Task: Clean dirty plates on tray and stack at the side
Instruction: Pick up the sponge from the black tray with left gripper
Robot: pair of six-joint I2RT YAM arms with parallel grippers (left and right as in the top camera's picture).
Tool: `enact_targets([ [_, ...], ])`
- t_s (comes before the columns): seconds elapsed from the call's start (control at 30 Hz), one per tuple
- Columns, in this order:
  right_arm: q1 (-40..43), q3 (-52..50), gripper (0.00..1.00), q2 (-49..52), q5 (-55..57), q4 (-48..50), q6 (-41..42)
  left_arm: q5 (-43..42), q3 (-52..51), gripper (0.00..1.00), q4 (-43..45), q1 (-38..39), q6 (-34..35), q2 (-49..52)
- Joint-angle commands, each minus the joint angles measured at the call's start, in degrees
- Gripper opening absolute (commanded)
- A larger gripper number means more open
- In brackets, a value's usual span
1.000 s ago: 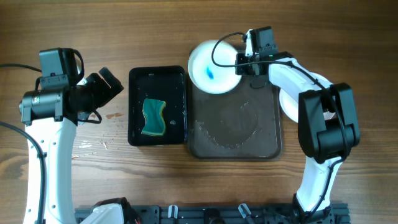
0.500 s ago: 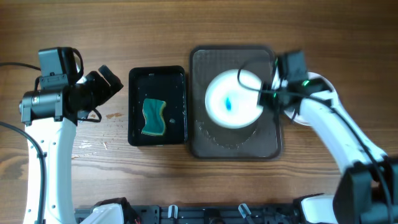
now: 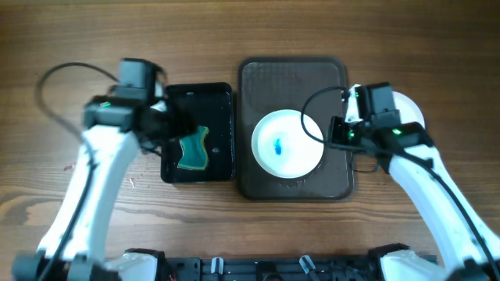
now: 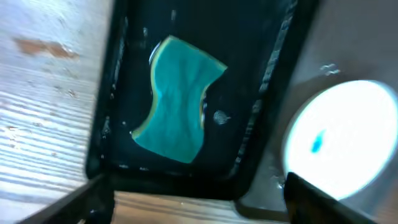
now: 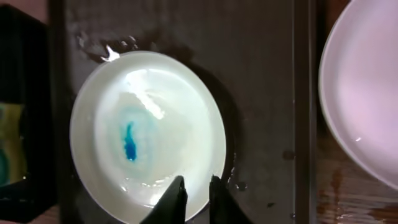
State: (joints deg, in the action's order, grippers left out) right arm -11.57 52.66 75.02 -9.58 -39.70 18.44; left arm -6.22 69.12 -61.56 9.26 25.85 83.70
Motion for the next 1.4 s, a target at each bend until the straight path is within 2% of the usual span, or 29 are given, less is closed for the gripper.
enact_targets([
  [0.0, 0.0, 0.6, 0.14, -1.9, 1.0, -1.6, -1.8, 3.7, -4.9, 0.65, 4.6, 1.4, 4.6, 8.2],
  [0.1, 0.0, 0.6, 0.14, -1.7, 0.6, -1.9, -1.8, 1.1, -5.7, 0.47, 9.1, 1.5, 4.6, 16.9],
  [0.13, 0.0, 0.6, 0.15, -1.7, 0.6, -1.9, -1.7, 1.1, -5.7, 0.36, 10.1, 1.5, 4.6, 19.3],
  [0.17, 0.0, 0.6, 0.2, -1.7, 0.6, -1.8, -1.7, 1.1, -5.7, 0.17, 11.6, 1.5, 4.6, 22.8],
  [0.2, 0.0, 0.6, 0.2, -1.7, 0.6, -1.8, -1.7, 0.9, -5.7, 0.04, 12.3, 1.5, 4.5, 24.7],
  [0.27, 0.0, 0.6, 0.2, -1.7, 0.6, -1.8, -1.7, 0.6, -5.6, 0.04, 12.5, 1.5, 3.9, 25.6],
  [0.37, 0.0, 0.6, 0.2, -1.7, 0.6, -1.8, -1.7, 0.5, -1.0, 0.06, 7.5, 1.5, 2.9, 23.6],
  [0.43, 0.0, 0.6, 0.2, -1.7, 0.6, -1.8, -1.7, 0.8, 3.0, 0.36, 3.9, 1.5, 2.9, 21.8],
  [0.5, 0.0, 0.6, 0.2, -1.7, 0.6, -2.0, -1.7, 3.0, 5.0, 0.5, 3.0, 1.5, 2.9, 20.5],
  [0.6, 0.0, 0.6, 0.2, -1.7, 0.6, -1.9, -1.7, 7.9, 3.8, 0.5, 7.7, 1.6, 2.8, 20.8],
  [0.7, 0.0, 0.6, 0.21, -1.7, 0.6, -1.9, -1.7, 7.2, -1.7, 0.52, 14.1, 2.8, 0.7, 21.8],
  [0.73, 0.0, 0.6, 0.21, -1.7, 0.6, -1.9, -1.7, 7.4, -4.9, 0.5, 17.7, 3.5, -0.3, 22.4],
  [0.77, 0.0, 0.6, 0.21, -1.7, 0.6, -1.9, -1.7, 7.6, -8.1, 0.31, 21.7, 4.1, -1.2, 23.0],
  [0.8, 0.0, 0.6, 0.21, -1.7, 0.7, -1.9, -1.7, 7.6, -10.0, 0.04, 23.9, 4.1, -1.5, 23.4],
  [0.93, 0.0, 0.6, 0.22, -1.7, 0.6, -1.9, -1.7, 7.6, -7.3, 0.04, 22.4, 4.1, -4.6, 21.8],
  [1.0, 0.0, 0.6, 0.22, -1.7, 0.6, -1.7, -1.7, 7.6, -2.8, 0.2, 19.4, 4.1, -4.6, 20.3],
  [1.03, 0.0, 0.6, 0.22, -1.7, 0.6, -1.7, -1.7, 7.6, 0.6, 0.4, 16.8, 4.1, -4.6, 19.5],
  [1.07, 0.0, 0.6, 0.21, -1.7, 0.6, -1.7, -1.7, 7.6, 2.5, 0.51, 14.8, 4.1, -4.6, 19.2],
  [1.1, 0.0, 0.6, 0.21, -1.7, 0.6, -1.7, -1.7, 7.6, 4.6, 0.55, 11.9, 4.1, -4.6, 18.9],
  [1.17, 0.0, 0.6, 0.21, -1.7, 0.6, -1.8, -1.7, 6.5, 6.2, 0.57, 7.3, 4.1, -4.4, 18.9],
  [1.3, 0.0, 0.6, 0.22, -1.7, 0.7, -1.7, -1.7, -1.9, 4.3, 0.46, -2.0, 4.4, -4.4, 19.2],
  [1.37, 0.0, 0.6, 0.23, -1.7, 0.7, -1.7, -1.7, -1.2, 0.3, 0.43, -2.4, 4.8, -4.4, 19.3],
])
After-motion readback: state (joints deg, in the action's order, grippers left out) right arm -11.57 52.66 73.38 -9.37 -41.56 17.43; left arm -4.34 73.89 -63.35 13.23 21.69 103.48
